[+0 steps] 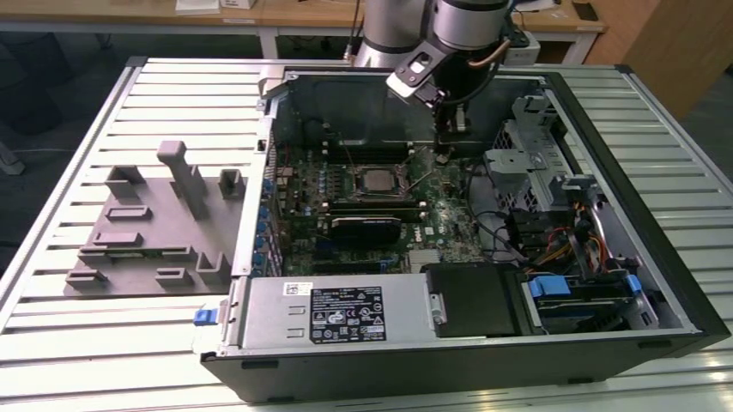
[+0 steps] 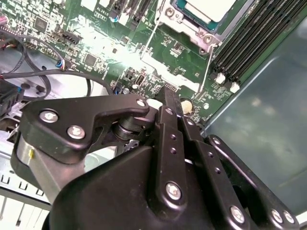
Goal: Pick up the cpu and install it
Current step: 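Close the cpu cover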
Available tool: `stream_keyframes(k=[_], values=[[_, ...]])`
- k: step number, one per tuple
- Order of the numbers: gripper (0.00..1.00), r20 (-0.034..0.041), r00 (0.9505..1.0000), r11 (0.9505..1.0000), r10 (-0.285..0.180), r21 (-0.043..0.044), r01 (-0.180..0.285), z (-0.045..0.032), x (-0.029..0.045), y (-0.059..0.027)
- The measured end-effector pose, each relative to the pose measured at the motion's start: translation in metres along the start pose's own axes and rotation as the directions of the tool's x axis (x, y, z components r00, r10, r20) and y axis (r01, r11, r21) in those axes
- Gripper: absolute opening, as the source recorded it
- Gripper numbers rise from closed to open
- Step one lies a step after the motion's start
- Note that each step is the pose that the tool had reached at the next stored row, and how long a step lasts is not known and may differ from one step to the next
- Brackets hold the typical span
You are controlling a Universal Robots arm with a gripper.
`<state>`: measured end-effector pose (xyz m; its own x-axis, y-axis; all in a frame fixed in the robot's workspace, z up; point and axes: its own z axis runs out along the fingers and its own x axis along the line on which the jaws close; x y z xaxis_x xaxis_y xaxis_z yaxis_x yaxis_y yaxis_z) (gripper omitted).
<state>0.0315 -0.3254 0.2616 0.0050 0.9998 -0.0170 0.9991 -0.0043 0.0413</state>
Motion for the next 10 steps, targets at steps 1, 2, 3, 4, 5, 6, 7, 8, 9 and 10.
stream_keyframes(k=[1, 2, 3, 4, 5, 6, 7, 8, 9, 10], values=[[0.11, 0.0, 1.0, 1.0, 0.0, 0.0, 0.0, 0.0011, 0.0, 0.0005], [0.11, 0.0, 1.0, 1.0, 0.0, 0.0, 0.0, 0.0022, 0.0, 0.0008], [0.11, 0.0, 1.0, 1.0, 0.0, 0.0, 0.0, 0.0034, 0.0001, 0.001], [0.11, -0.0001, 1.0, 1.0, 0.0, 0.0, 0.0, 0.0045, 0.0001, 0.0012], [0.11, 0.0, 1.0, 1.0, 0.0, 0.0, 0.0, 0.0056, 0.0001, 0.0013], [0.11, 0.0, 1.0, 1.0, 0.0, 0.0, 0.0, 0.0068, 0.0001, 0.0014], [0.11, 0.0, 1.0, 1.0, 0.0, 0.0, 0.0, 0.0082, 0.0001, 0.0015], [0.11, 0.0, 1.0, 1.0, 0.0, 0.0, 0.0, 0.0096, 0.0002, 0.0015], [0.11, 0.0, 1.0, 1.0, 0.0, 0.0, 0.0, 0.011, 0.0002, 0.0016], [0.11, 0.0, 1.0, 1.0, 0.0, 0.0, 0.0, 0.0125, 0.0002, 0.0016]])
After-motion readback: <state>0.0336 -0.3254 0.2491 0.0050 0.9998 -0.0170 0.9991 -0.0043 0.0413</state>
